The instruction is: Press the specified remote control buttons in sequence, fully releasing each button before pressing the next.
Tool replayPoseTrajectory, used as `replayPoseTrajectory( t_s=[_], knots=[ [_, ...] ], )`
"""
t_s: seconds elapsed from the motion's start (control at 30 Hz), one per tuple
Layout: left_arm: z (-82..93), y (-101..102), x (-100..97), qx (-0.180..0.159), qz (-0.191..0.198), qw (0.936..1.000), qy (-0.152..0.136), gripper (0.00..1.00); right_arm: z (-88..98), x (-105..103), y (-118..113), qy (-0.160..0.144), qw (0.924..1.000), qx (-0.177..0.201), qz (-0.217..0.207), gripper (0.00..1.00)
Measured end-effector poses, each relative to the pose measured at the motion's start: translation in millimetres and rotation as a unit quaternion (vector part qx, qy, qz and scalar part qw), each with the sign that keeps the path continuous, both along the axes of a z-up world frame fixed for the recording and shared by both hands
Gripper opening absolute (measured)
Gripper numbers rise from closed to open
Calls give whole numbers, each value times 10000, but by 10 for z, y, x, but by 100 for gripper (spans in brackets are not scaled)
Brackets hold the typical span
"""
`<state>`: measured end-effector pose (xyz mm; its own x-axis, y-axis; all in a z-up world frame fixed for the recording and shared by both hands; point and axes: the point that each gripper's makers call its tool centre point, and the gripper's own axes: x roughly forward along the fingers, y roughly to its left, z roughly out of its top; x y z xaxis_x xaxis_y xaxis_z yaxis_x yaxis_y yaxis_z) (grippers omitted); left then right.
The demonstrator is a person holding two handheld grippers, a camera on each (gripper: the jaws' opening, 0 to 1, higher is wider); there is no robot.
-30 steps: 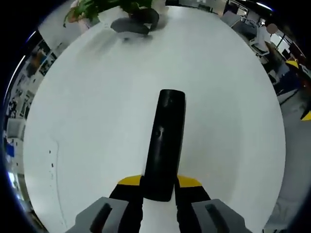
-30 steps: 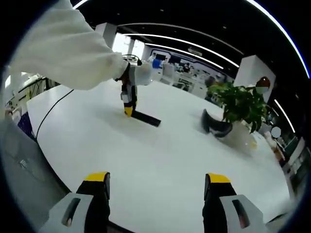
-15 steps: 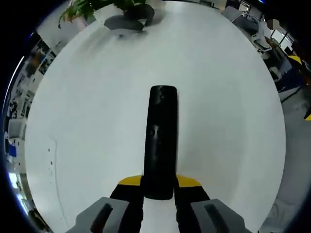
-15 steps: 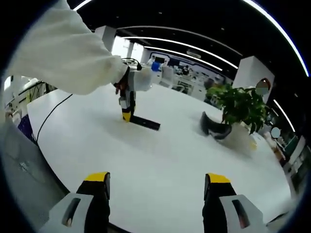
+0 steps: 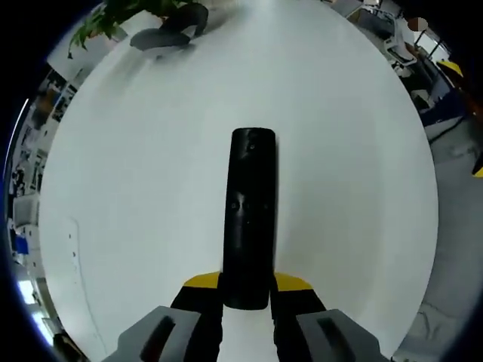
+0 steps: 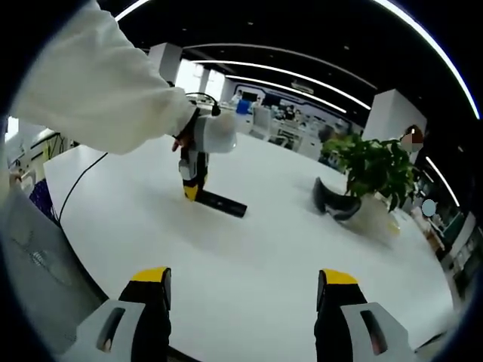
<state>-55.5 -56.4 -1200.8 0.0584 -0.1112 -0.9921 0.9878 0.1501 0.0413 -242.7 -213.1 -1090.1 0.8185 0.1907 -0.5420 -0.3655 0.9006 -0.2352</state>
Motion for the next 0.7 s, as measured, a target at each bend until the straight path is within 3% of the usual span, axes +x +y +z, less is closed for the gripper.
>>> replayPoseTrajectory(
  t_s=[0.3,0.7],
  knots=[
    [-2,-7,-211,63,-177,9998,21,23,26,-6,22,-56,10000,36,52,76],
    [-7,-11,-467,-11,-136,9999,38,23,43,-19,55,-71,9998,108,117,74]
  ],
)
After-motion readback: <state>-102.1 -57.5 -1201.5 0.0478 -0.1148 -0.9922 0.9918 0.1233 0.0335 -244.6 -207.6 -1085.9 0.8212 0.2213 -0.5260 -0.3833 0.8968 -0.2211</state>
